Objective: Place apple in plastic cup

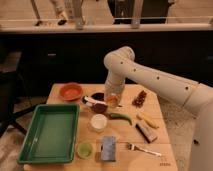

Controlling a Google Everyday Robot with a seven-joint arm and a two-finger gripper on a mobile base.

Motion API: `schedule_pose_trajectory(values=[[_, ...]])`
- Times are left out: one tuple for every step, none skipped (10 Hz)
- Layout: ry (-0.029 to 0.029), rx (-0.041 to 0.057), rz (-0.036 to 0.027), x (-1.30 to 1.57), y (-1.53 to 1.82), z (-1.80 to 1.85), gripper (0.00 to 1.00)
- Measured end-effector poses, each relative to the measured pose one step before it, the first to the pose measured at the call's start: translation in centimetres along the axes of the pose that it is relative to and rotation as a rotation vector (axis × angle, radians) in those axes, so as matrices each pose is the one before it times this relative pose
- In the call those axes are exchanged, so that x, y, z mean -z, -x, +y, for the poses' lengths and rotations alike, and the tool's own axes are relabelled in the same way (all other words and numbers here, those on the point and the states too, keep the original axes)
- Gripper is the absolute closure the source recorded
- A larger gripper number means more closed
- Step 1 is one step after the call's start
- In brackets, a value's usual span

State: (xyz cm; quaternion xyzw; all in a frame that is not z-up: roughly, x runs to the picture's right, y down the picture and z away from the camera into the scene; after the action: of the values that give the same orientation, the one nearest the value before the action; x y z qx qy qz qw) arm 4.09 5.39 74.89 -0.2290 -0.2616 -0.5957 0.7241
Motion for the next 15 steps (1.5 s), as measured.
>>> schedule_pose_trajectory(values=[[-0.00048,-0.00218,0.00081,0.019,-0.026,0.121,0.78],[-0.00003,0.00080,-0.00008,-0.006,0.003,-0.049,0.78],[-0.00027,0.00150,-0.00001,0.003,0.008,-0.095,0.78],[-0.00010,0.00062,-0.00005,-0.015,-0.001,-0.038,0.78],[0.00011,-0.00086,0.00002,0.008,-0.001,0.056,0.78],[0.00007,-0.00194,0.00023,0.014,-0.011,0.115,0.78],[0.00066,-0.00055,-0.00075,-0.017,-0.025,-0.003,0.78],[0.00160,-0.00153,-0.00648,-0.062,-0.007,-0.046,0.78],[0.00754,0.00901,-0.03633,-0.353,0.635,-0.679,0.78],[0.00705,0.00759,-0.02333,-0.239,0.745,-0.759,0.78],[0.01218,0.00851,-0.02787,-0.431,1.297,-0.829,0.78],[0.01732,0.01842,-0.01794,-0.274,2.007,-0.572,0.78],[0.00852,0.01113,-0.00528,-0.077,1.136,-0.272,0.78],[0.01013,0.02097,-0.00091,0.083,1.684,-0.649,0.78],[0.00600,0.01652,0.00011,0.037,1.290,-0.460,0.78]])
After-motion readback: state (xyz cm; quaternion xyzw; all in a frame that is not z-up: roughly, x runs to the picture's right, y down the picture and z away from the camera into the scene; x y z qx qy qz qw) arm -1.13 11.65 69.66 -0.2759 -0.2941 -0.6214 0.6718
